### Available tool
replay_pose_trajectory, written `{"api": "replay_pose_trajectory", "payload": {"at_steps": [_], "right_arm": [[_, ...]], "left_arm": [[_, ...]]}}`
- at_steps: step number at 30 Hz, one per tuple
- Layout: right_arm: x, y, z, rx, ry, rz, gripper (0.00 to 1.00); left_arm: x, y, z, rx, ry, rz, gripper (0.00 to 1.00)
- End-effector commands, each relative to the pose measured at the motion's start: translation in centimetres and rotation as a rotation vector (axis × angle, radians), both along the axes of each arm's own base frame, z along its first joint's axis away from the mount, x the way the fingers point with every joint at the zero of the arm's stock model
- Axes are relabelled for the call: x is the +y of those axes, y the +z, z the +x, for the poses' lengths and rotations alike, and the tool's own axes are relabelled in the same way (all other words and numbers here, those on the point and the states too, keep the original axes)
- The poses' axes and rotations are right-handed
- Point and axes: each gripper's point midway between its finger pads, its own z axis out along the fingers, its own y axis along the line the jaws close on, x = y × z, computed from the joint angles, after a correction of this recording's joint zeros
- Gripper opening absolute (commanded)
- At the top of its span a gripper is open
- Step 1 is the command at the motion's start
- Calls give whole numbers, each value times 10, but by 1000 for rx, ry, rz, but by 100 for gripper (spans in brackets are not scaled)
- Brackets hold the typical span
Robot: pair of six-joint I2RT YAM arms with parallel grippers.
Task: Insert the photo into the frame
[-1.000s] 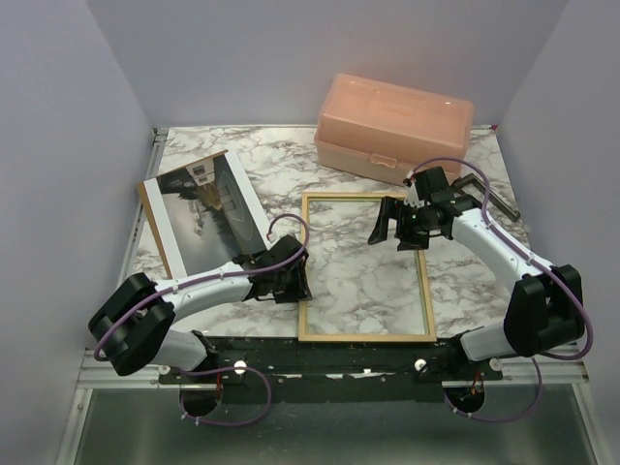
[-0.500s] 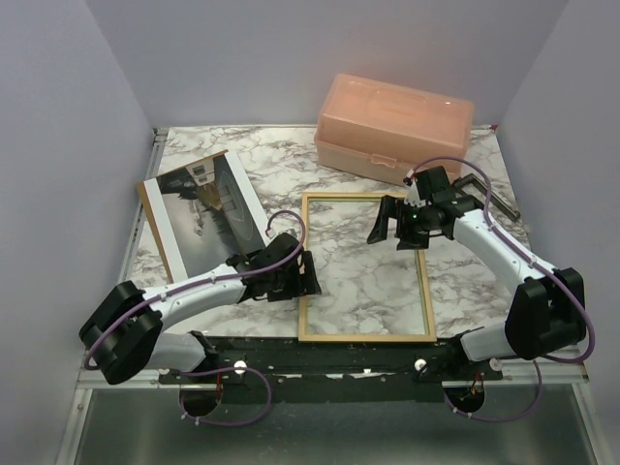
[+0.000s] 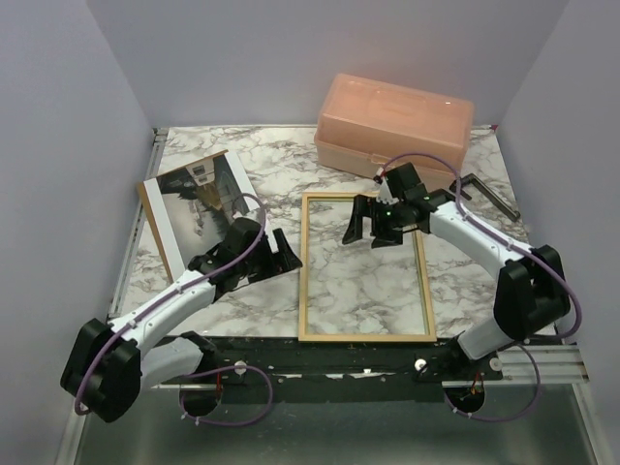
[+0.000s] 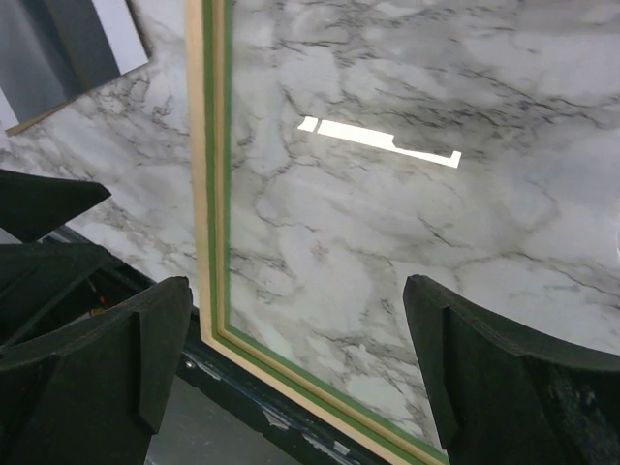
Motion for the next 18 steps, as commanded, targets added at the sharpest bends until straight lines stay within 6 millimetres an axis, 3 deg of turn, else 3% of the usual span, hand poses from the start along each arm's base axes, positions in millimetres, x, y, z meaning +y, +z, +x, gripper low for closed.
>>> {"api": "replay_pose_trajectory", "payload": {"at_steps": [1, 8, 18], "right_arm": [[45, 11, 10, -32, 54, 54, 100], [105, -1, 13, -11, 143, 62, 96], [170, -8, 25, -10, 245, 87, 89]], "left_arm": [[23, 12, 7, -46, 2, -21, 87], [62, 49, 10, -131, 111, -23, 87], [97, 130, -15, -333, 156, 48, 89]]}}
